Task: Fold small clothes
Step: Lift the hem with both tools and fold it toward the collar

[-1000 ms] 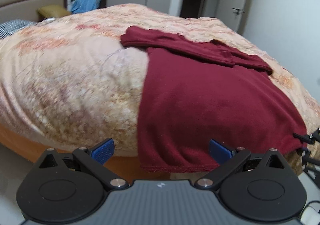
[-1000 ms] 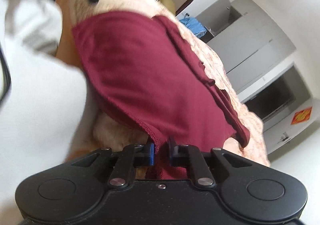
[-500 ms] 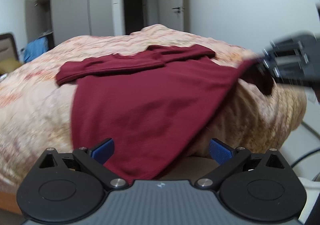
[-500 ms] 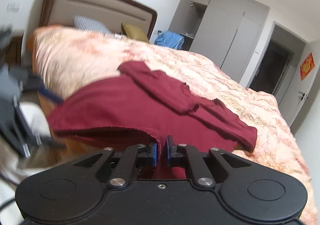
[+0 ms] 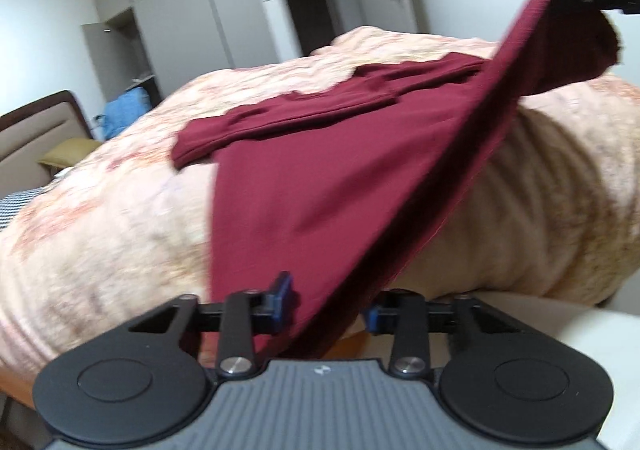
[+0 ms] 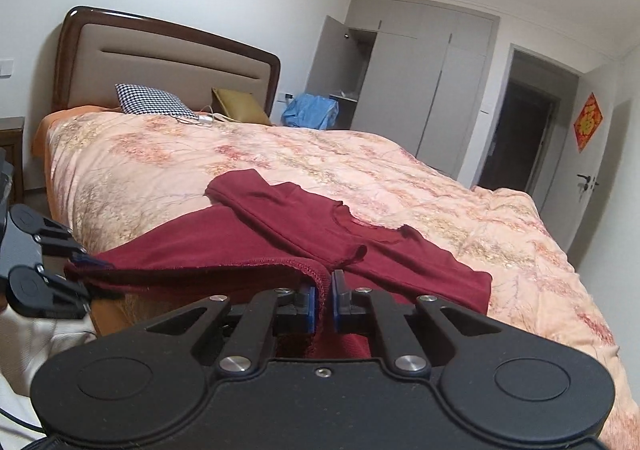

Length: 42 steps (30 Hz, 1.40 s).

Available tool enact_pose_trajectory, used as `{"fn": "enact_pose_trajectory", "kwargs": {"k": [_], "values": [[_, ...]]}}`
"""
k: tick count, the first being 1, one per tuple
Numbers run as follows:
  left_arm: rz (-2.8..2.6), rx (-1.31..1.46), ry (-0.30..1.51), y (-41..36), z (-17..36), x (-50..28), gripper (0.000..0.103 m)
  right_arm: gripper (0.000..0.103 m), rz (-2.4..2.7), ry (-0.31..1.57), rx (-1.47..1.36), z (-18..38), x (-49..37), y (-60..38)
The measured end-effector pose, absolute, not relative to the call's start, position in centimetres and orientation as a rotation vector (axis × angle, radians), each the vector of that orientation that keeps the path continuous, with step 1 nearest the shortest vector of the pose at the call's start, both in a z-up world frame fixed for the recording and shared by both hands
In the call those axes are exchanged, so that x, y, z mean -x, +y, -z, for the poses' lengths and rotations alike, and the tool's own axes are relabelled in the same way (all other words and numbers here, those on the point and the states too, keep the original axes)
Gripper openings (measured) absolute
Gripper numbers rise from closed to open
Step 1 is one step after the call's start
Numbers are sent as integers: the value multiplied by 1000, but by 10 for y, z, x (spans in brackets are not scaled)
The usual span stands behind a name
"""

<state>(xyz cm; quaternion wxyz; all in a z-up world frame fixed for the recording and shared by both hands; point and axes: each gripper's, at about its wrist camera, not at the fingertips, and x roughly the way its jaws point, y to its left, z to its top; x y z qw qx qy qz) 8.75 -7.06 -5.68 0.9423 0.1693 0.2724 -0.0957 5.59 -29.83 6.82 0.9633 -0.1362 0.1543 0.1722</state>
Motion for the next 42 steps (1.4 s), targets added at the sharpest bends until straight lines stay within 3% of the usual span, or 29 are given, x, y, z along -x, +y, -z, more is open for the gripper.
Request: {"fn": "enact_pose_trajectory", "kwargs": {"k": [3, 6, 12, 19, 28, 35, 42], "values": [[171, -331, 533, -52, 53, -84, 25, 7, -325, 324, 293, -62, -51, -300], [163, -352, 475, -43, 46, -80, 7, 6, -305, 327, 285, -54, -42, -303], [197, -333, 326, -37, 18, -58, 5, 4, -242, 260, 255, -48, -11, -310], [203, -318, 193, -41, -27, -25, 5, 4, -239, 139, 266, -79, 32, -320], [236, -302, 139, -35, -84, 33, 5, 4, -284, 105, 268, -123, 84, -339], [263, -269, 167, -35, -103, 22, 5, 4, -275, 106, 252, -127, 59, -347], [287, -296, 185, -39, -139, -54, 5, 6, -263, 71, 325, -151, -27, -354]]}}
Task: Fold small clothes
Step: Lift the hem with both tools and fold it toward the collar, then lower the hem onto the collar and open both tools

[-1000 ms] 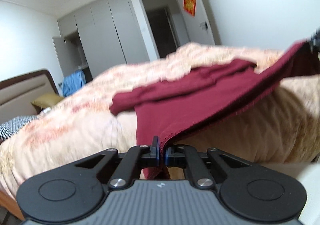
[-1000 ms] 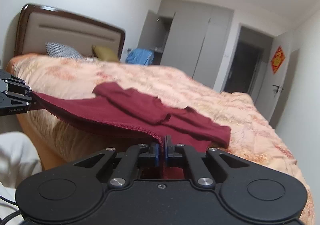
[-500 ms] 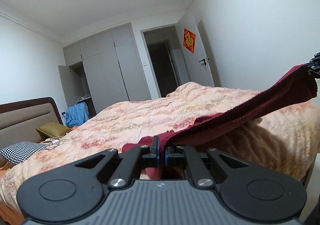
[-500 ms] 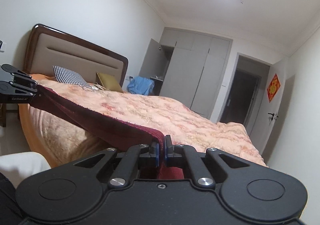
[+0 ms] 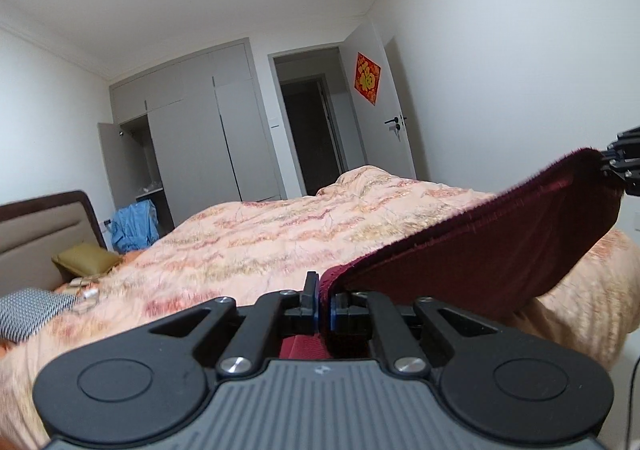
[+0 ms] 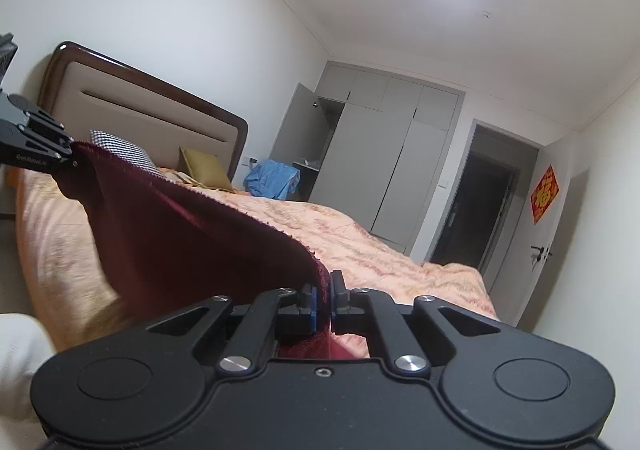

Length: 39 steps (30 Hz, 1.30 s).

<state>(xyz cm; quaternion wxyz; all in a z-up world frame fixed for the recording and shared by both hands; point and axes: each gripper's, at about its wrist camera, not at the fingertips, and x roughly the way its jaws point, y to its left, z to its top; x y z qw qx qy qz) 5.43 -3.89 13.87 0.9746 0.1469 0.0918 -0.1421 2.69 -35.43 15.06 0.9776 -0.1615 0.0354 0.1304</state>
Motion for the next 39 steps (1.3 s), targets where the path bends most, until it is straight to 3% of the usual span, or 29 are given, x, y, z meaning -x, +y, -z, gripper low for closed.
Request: {"fn": "enact_pose_trajectory", "kwargs": {"k": [9, 17, 24, 28, 30, 31, 32, 33, 34, 35, 37, 39], "values": [[305, -346, 272, -63, -165, -213, 5, 7, -283, 192, 304, -156, -200, -369], [309, -329, 438, -70, -111, -335, 5, 7, -311, 377, 244, -100, -313, -366], [314, -308, 565, -66, -52, -387, 5, 11, -330, 488, 224, -53, -356, -365], [316, -286, 614, -61, -28, -409, 5, 20, -334, 519, 194, -38, -363, -369], [314, -271, 635, -58, -21, -413, 5, 37, -328, 527, 181, -34, -364, -372], [312, -264, 645, -58, -18, -415, 6, 54, -318, 526, 174, -33, -364, -375], [310, -254, 657, -57, -15, -417, 9, 73, -309, 523, 166, -33, -362, -378], [309, -241, 666, -58, -14, -417, 12, 82, -301, 520, 156, -33, -361, -381], [314, -226, 676, -57, -12, -418, 31, 95, -287, 513, 147, -34, -358, -385], [318, -209, 679, -55, -10, -418, 61, 102, -273, 506, 143, -35, -355, -388], [303, -182, 664, -54, -13, -413, 81, 102, -244, 491, 150, -37, -348, -394], [290, -180, 654, -52, -16, -409, 84, 102, -233, 479, 161, -40, -341, -399]]}}
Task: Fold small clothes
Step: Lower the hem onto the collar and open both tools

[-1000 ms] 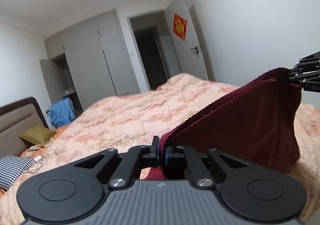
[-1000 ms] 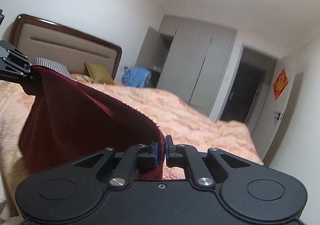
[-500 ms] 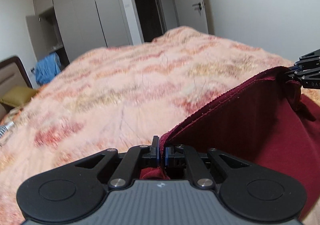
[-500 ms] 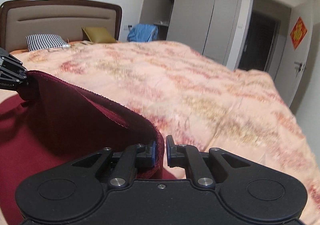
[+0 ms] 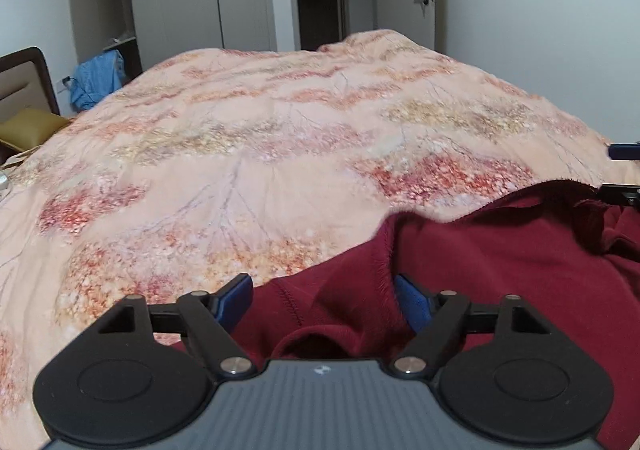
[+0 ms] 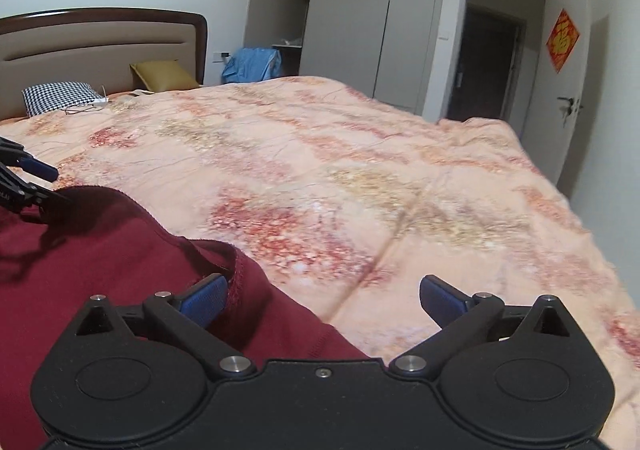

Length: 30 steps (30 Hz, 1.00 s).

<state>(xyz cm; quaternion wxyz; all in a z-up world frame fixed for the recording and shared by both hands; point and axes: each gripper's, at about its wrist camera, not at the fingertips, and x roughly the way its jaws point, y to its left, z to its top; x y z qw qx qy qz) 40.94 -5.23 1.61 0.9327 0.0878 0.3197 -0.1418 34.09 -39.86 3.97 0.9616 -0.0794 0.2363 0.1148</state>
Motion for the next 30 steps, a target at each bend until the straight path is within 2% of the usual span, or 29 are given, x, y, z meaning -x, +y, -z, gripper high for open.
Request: {"fn": "enact_pose_trajectory", "kwargs": {"k": [2, 7, 12, 17, 20, 26, 30], "values": [[265, -175, 650, -51, -18, -406, 92, 102, -245, 467, 172, -42, -329, -399], [268, -191, 581, -58, -21, -382, 102, 102, -345, 481, 193, -29, -300, -382], [275, -291, 564, -76, -6, -372, 103, 102, -318, 524, 333, 5, -299, -357], [153, -314, 596, -69, 17, -390, 103, 102, -104, 474, 225, 11, -320, -380], [54, -185, 606, -43, 22, -402, 103, 102, 40, 473, 76, 20, -333, -406], [24, 306, 662, 30, 42, -416, 103, 102, 129, 481, -33, 42, -333, -421], [36, 340, 612, 38, 49, -410, 103, 102, 118, 513, -41, 47, -339, -421]]}}
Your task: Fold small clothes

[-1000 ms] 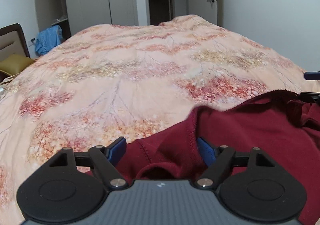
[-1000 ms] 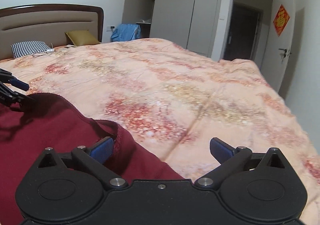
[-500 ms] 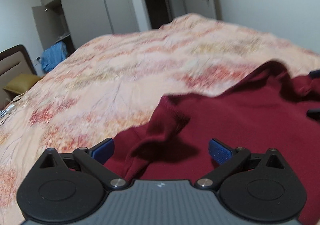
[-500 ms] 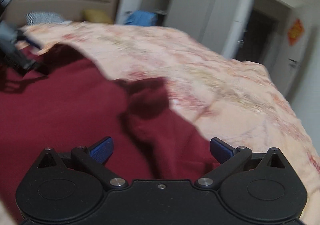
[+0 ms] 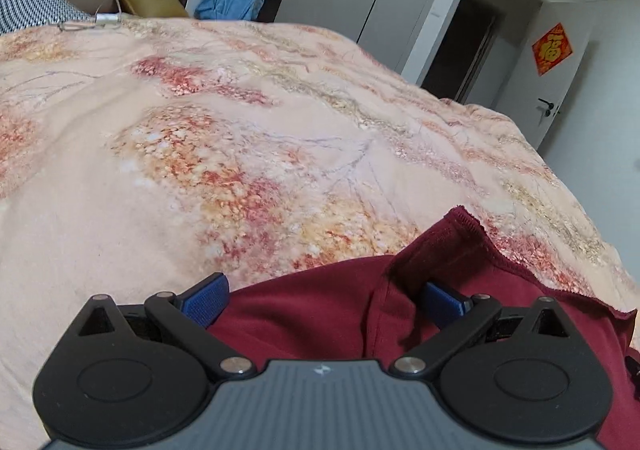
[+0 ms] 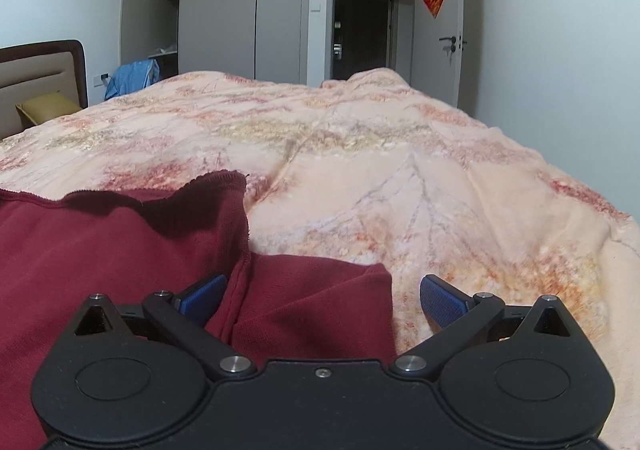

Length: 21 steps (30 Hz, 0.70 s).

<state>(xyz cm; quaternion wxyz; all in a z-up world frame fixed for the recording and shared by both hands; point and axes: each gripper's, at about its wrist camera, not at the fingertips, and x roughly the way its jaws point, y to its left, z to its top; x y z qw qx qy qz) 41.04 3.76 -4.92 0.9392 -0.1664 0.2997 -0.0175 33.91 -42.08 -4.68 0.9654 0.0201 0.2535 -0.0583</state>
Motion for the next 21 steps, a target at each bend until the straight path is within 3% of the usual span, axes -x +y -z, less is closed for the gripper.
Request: {"fn": "enact_pose_trajectory", "kwargs": {"k": [21], "values": [[54, 349, 563, 36, 55, -405, 103, 103, 84, 497, -121, 53, -334, -430]]}}
